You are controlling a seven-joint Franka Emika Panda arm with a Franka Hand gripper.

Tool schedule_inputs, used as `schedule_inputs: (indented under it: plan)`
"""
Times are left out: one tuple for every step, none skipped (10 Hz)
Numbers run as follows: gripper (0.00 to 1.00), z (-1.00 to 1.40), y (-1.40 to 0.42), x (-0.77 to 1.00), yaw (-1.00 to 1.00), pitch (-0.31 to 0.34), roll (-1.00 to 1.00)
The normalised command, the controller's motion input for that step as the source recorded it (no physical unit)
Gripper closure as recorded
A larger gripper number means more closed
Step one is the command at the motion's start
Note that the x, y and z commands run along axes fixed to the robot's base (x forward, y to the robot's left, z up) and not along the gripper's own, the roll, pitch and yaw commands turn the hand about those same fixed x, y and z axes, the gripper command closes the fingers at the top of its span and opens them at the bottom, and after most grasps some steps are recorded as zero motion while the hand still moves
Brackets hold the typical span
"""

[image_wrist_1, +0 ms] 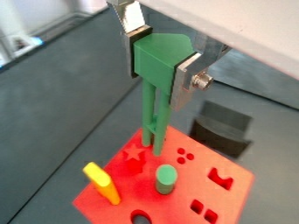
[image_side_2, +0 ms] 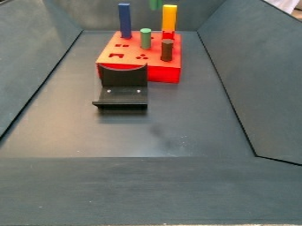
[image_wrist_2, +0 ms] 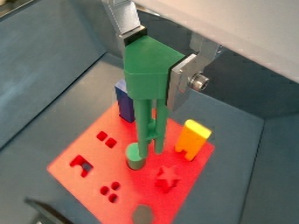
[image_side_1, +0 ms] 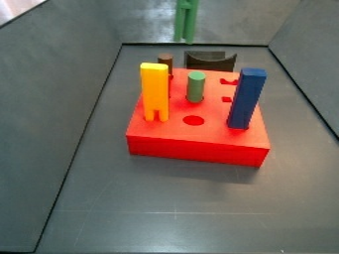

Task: Pick up the 3 prong object. Move up. Move to above the board. Insert the 3 prong object.
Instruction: Insert the 3 prong object.

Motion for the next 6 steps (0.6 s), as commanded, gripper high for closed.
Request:
schedule_inputs:
  plan:
    - [1.0, -0.16, 0.18, 0.37, -0.83, -0.003, -0.02]
    - [1.0, -0.15, 0.17, 0.37, -0.82, -0.006, -0.02]
    - [1.0, -0.19, 0.16, 0.38, -0.8, 0.0, -0.07]
    - [1.0, -0.27, 0.44, 0.23, -0.51, 0.0, -0.06]
    - [1.0, -0.29, 0.51, 0.18, -0.45, 0.0, -0.05]
    - [1.0, -0.18, 0.29, 0.33, -0.67, -0.006, -0.06]
